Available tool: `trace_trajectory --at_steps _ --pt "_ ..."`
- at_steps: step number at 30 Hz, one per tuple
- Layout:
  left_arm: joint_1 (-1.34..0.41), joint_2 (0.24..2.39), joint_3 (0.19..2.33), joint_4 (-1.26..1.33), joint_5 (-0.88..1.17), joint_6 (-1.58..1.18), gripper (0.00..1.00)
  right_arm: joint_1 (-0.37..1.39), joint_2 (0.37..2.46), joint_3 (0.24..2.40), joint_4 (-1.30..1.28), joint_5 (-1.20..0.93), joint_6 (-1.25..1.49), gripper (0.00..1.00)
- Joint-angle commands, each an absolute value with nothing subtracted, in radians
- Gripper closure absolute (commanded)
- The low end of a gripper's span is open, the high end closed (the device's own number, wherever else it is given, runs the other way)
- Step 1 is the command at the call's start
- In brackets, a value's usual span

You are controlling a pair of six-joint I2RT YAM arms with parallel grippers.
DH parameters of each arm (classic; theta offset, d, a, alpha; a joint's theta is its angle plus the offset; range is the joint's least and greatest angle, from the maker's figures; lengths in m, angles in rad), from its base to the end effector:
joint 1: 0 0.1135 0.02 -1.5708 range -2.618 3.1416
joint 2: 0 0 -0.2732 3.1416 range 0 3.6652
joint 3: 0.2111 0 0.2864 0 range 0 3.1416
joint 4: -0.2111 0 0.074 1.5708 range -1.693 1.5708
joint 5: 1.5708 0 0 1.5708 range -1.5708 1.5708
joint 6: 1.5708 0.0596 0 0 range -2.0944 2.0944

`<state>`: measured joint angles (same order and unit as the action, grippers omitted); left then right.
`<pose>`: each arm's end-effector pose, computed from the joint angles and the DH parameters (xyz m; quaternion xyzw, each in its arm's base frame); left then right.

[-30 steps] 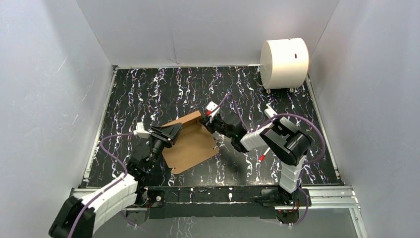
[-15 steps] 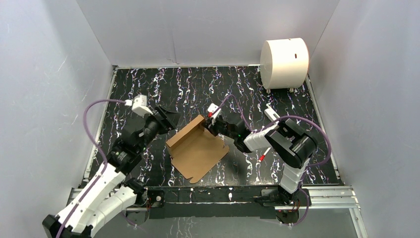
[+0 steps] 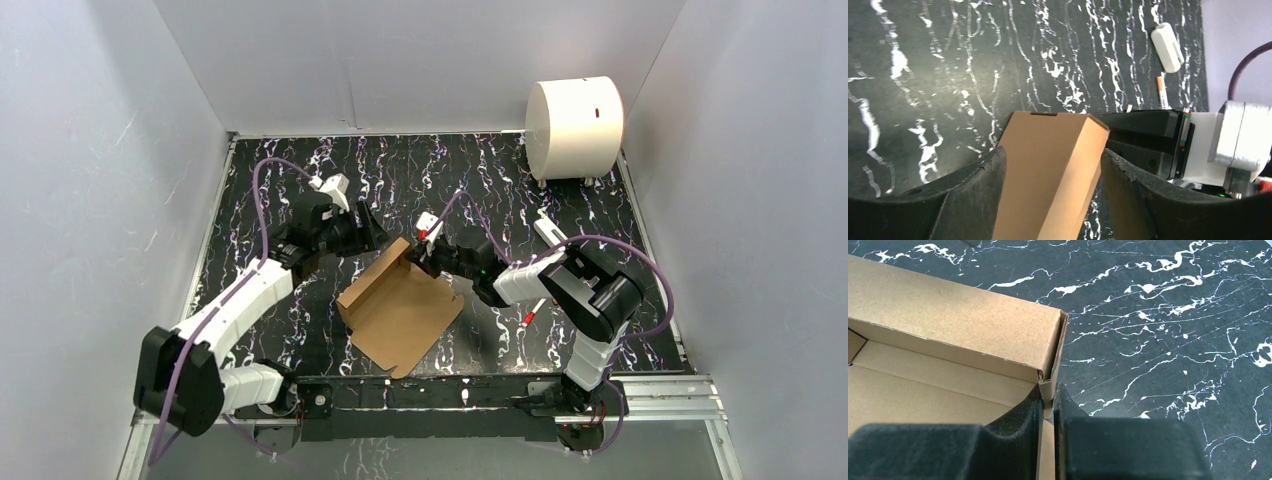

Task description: Fold the paper box

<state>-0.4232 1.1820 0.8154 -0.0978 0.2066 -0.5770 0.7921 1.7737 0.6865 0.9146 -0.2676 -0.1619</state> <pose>0.2846 -0.1416 0.2627 -0.0110 0.8480 -0.3276 0.4165 0.2612 0.2872 0.1385 -0.4245 0.6345 0.2947 0.5747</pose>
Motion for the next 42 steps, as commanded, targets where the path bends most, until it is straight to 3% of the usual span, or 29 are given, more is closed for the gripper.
trace_trajectory --at_steps 1,19,28,42 --pt "-0.408 1.246 0.854 -0.009 0.400 -0.617 0.34 0.793 1.762 0.712 0.915 -0.298 -0.185 1.00" --pt "-0.404 1.390 0.726 0.257 0.553 -0.805 0.35 0.804 1.802 0.682 1.039 -0.190 -0.135 1.00" --pt "-0.404 1.384 0.652 0.358 0.617 -0.916 0.45 0.852 1.824 0.652 1.149 0.019 -0.106 1.00" --pt "-0.404 1.355 0.600 0.419 0.655 -1.000 0.47 0.928 1.868 0.652 1.261 0.256 -0.021 1.00"
